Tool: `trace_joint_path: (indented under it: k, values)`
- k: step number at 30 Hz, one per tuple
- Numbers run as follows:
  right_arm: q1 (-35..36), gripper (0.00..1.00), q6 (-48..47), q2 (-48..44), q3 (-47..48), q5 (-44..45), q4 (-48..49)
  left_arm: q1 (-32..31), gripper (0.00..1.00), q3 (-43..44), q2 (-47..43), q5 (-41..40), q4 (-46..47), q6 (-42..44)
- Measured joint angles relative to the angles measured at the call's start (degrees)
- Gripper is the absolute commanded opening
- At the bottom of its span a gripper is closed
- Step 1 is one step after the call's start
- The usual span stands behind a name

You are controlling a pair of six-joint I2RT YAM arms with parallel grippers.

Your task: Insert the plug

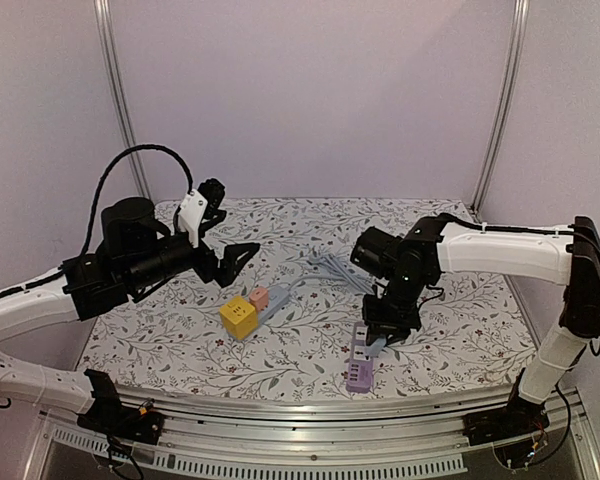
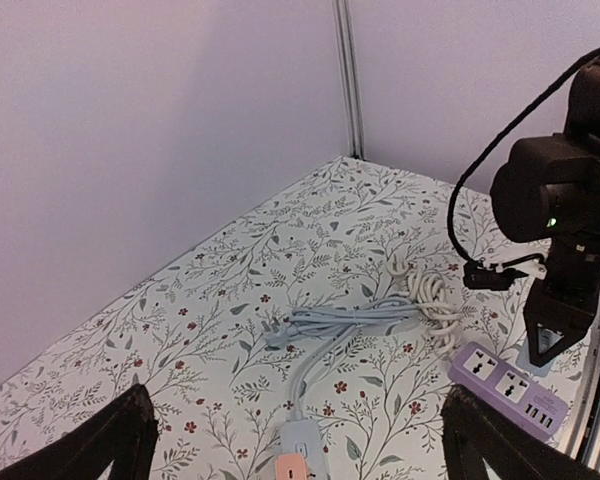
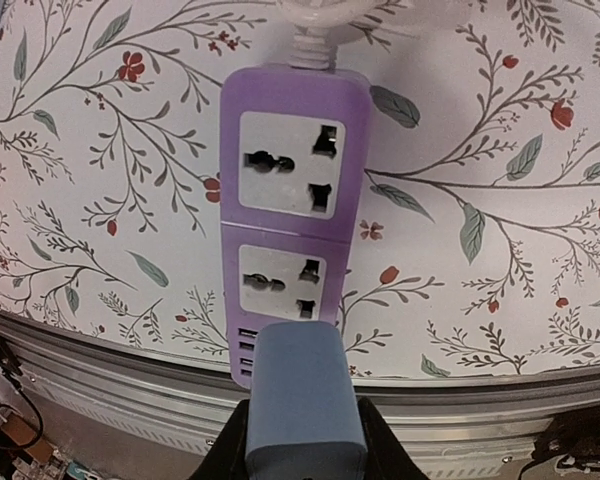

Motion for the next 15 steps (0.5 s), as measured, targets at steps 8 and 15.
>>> trace_joint_path:
  k: [8, 15]
  values:
    - [-0.1, 0.0, -1.4, 1.5, -0.6, 0.1, 1.6, 0.0, 0.99, 0.0, 0.0, 0.0, -0.1, 0.0]
    - [-0.5, 0.0, -1.4, 1.7, -1.3, 0.2, 2.6, 0.0, 0.99, 0.0, 0.0, 0.0, -0.3, -0.1]
